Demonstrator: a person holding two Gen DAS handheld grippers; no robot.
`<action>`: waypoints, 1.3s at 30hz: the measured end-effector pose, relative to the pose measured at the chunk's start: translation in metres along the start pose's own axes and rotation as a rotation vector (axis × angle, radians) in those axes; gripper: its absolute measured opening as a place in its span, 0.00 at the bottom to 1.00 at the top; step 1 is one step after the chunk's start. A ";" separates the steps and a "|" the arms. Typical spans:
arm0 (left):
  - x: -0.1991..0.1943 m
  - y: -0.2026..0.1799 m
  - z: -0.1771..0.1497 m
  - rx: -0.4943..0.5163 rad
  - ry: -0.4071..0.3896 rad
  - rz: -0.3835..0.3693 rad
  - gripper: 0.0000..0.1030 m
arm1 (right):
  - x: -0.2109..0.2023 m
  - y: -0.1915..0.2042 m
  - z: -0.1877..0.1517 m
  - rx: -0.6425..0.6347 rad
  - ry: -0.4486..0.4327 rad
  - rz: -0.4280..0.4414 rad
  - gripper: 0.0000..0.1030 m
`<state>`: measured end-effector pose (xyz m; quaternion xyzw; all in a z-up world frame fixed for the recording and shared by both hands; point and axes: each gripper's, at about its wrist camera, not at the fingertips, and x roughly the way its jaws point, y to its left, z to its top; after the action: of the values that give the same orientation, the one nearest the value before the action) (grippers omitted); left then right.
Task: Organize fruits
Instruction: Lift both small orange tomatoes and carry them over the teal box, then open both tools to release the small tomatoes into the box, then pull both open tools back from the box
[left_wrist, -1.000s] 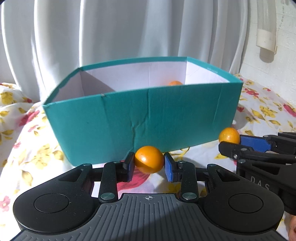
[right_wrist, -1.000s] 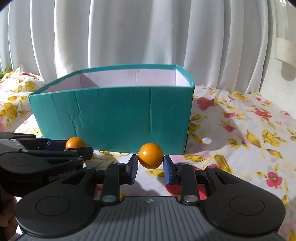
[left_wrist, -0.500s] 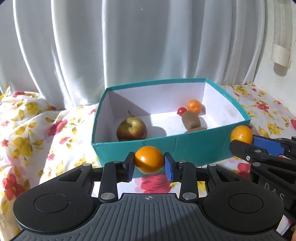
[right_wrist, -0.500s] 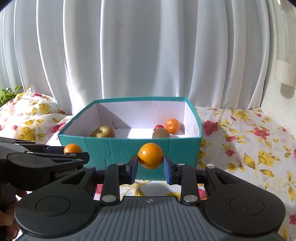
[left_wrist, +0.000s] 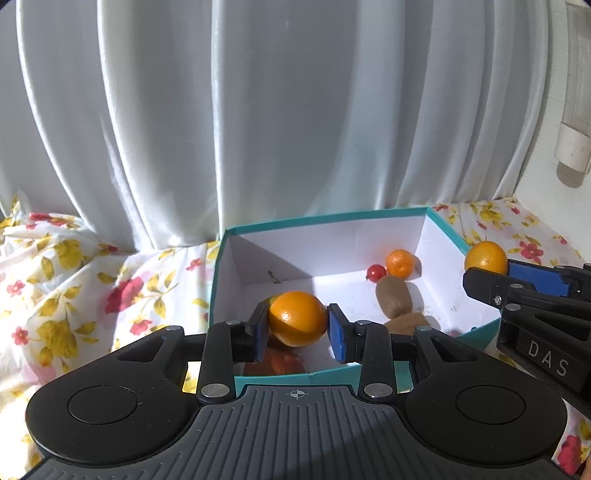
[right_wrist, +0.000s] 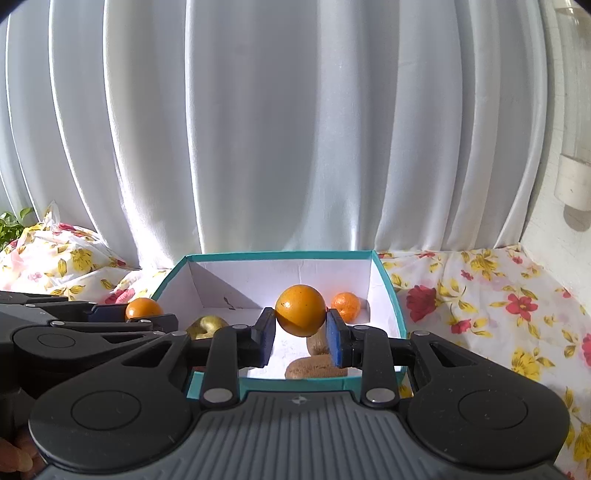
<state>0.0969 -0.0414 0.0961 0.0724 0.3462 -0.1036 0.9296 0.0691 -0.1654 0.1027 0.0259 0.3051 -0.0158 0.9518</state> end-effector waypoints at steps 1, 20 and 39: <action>0.003 0.002 0.002 -0.008 0.015 -0.008 0.36 | 0.003 0.001 0.003 -0.006 0.006 -0.002 0.28; 0.050 -0.008 0.006 0.018 0.060 0.070 0.75 | 0.065 -0.004 0.020 -0.011 0.137 -0.004 0.37; 0.020 0.001 -0.031 0.030 0.060 0.039 0.92 | 0.020 -0.004 -0.003 -0.057 0.107 -0.096 1.00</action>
<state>0.0918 -0.0371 0.0598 0.0960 0.3709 -0.0885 0.9194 0.0830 -0.1691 0.0885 -0.0151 0.3568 -0.0511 0.9326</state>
